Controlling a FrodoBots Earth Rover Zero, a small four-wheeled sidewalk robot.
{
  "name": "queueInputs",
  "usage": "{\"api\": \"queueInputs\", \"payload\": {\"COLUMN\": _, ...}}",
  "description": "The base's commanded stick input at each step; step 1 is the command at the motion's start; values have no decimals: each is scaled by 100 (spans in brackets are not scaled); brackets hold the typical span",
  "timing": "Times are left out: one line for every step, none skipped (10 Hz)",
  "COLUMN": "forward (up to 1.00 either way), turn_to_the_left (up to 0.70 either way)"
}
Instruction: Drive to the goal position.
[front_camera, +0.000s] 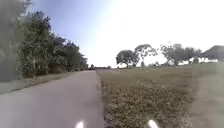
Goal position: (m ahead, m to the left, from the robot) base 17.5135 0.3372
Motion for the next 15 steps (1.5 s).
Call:
{"api": "queueInputs", "payload": {"forward": 100, "turn_to_the_left": 40}}
{"api": "queueInputs", "payload": {"forward": 100, "turn_to_the_left": 40}}
{"api": "queueInputs", "payload": {"forward": 100, "turn_to_the_left": 40}}
{"api": "queueInputs", "payload": {"forward": 100, "turn_to_the_left": 40}}
{"api": "queueInputs", "payload": {"forward": 100, "turn_to_the_left": 40}}
{"api": "queueInputs", "payload": {"forward": 100, "turn_to_the_left": 40}}
{"api": "queueInputs", "payload": {"forward": 100, "turn_to_the_left": 40}}
{"api": "queueInputs", "payload": {"forward": 100, "turn_to_the_left": 40}}
{"api": "queueInputs", "payload": {"forward": 100, "turn_to_the_left": 39}}
{"api": "queueInputs", "payload": {"forward": 100, "turn_to_the_left": 23}}
{"api": "queueInputs", "payload": {"forward": 100, "turn_to_the_left": 2}}
{"api": "queueInputs", "payload": {"forward": 100, "turn_to_the_left": 2}}
{"api": "queueInputs", "payload": {"forward": 100, "turn_to_the_left": 1}}
{"api": "queueInputs", "payload": {"forward": 100, "turn_to_the_left": 0}}
{"api": "queueInputs", "payload": {"forward": 100, "turn_to_the_left": 0}}
